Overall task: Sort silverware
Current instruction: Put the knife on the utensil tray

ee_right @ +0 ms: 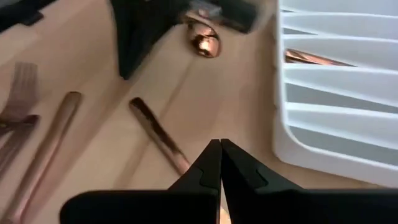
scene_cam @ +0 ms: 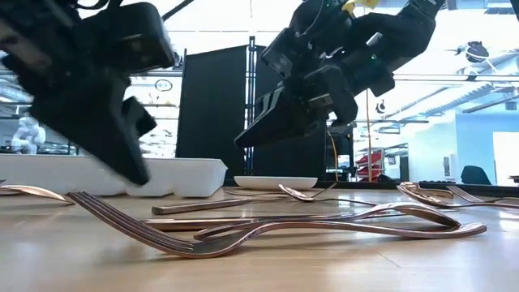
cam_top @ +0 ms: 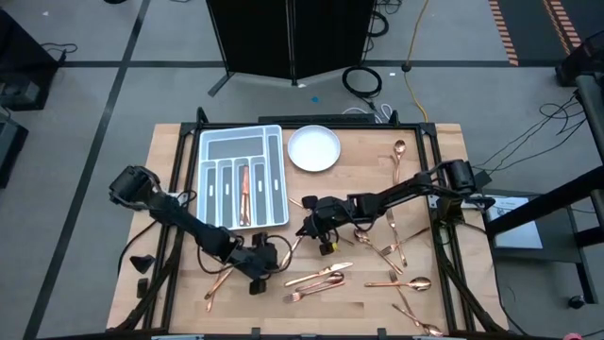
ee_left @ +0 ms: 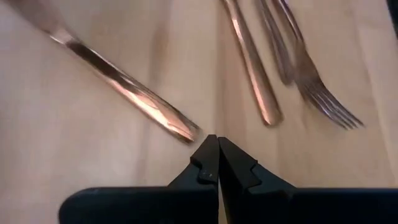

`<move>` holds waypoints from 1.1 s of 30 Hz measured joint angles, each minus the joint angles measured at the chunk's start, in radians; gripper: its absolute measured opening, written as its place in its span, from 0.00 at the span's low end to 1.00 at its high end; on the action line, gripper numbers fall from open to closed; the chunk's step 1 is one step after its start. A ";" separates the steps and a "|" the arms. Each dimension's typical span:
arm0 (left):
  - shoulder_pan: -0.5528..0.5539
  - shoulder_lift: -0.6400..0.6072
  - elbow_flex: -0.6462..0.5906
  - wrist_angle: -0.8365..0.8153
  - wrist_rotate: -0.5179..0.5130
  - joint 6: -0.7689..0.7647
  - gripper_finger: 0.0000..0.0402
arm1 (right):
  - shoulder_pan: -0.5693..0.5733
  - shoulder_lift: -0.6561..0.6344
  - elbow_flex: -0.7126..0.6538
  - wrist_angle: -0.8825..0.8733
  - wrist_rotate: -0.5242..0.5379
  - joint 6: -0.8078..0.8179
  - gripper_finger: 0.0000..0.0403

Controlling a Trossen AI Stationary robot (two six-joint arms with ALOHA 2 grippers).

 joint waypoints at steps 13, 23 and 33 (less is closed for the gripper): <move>0.005 -0.002 0.004 0.058 -0.063 0.057 0.00 | 0.017 0.085 0.000 0.165 -0.005 -0.016 0.05; 0.014 0.063 0.004 0.068 -0.062 0.052 0.00 | 0.017 0.086 0.000 0.145 -0.083 0.011 0.23; 0.014 0.068 0.005 0.066 -0.049 0.050 0.00 | 0.017 0.106 0.001 0.164 -0.082 0.010 0.31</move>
